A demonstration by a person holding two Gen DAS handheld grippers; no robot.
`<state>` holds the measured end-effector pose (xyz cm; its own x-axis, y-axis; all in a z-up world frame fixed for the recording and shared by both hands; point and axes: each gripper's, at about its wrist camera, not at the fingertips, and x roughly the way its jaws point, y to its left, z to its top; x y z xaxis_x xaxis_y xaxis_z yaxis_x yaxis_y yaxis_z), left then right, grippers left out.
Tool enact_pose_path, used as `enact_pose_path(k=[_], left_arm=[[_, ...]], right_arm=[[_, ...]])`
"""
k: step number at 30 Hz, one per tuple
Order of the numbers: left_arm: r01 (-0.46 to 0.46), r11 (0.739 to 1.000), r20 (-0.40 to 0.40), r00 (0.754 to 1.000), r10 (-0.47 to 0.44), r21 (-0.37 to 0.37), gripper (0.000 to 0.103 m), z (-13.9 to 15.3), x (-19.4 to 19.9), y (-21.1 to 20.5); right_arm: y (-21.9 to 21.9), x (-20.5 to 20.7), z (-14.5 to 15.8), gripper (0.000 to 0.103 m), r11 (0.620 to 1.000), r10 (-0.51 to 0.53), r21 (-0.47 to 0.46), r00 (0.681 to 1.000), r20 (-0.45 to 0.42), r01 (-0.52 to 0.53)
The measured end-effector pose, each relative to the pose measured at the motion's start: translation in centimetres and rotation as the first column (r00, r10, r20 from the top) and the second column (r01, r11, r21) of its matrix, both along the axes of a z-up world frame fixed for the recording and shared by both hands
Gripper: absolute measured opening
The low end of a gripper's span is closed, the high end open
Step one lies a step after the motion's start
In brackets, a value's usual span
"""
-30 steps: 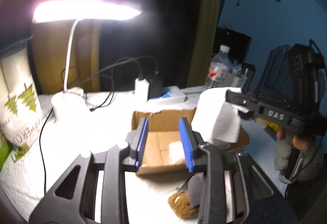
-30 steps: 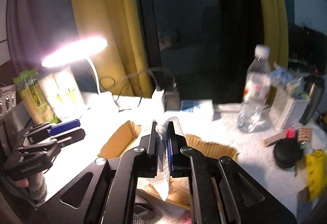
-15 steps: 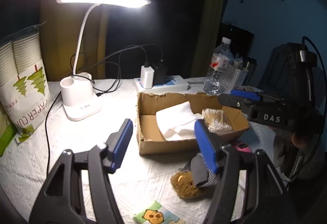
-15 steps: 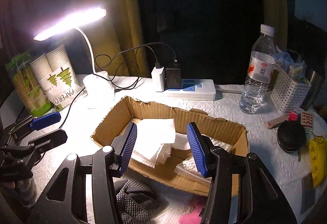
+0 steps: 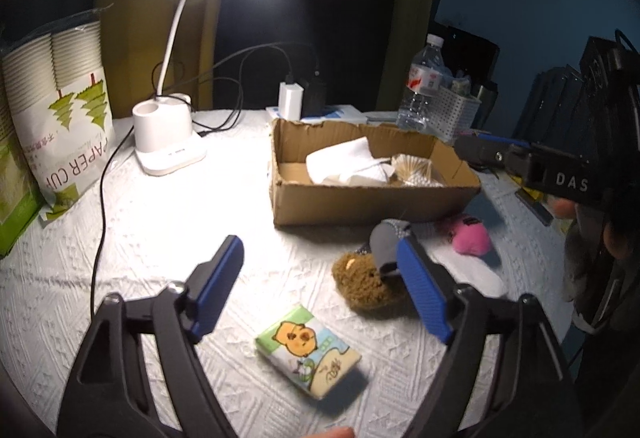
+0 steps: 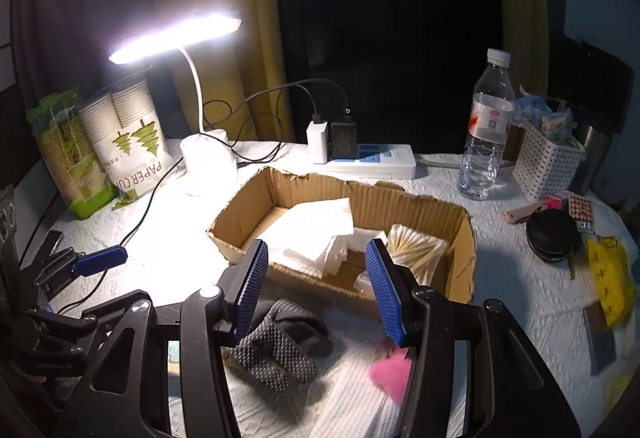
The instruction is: Organize soft objects
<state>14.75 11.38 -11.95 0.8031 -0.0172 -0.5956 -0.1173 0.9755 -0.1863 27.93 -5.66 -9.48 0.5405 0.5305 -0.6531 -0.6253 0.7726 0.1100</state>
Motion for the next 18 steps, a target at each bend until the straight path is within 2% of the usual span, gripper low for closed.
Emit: enact_pose_path(k=[1, 2, 12, 18], left_arm=[[0.006, 1.0, -0.006, 1.0, -0.006, 0.001, 0.091, -0.3, -0.3, -0.3], [0.009, 1.0, -0.014, 1.0, -0.009, 0.003, 0.092, -0.7, -0.5, -0.5], [0.067, 0.997, -0.11, 0.992, -0.063, 0.033, 0.094, -4.5, -2.3, -2.7], [0.026, 0.996, -0.169, 0.986, -0.011, 0.09, 0.095, -6.0, -1.5, -2.2]], right_arm=[[-0.2, -0.5, -0.2, 0.054, 1.0, -0.003, 0.0, 1.0, -0.002, 0.003], [-0.4, -0.8, -0.4, 0.054, 1.0, -0.005, 0.0, 1.0, -0.005, 0.005], [-2.0, -3.9, -2.9, 0.054, 1.0, -0.024, -0.009, 0.999, -0.043, 0.024], [-3.0, -4.5, -3.7, 0.054, 0.999, -0.042, -0.003, 0.997, -0.061, 0.042]])
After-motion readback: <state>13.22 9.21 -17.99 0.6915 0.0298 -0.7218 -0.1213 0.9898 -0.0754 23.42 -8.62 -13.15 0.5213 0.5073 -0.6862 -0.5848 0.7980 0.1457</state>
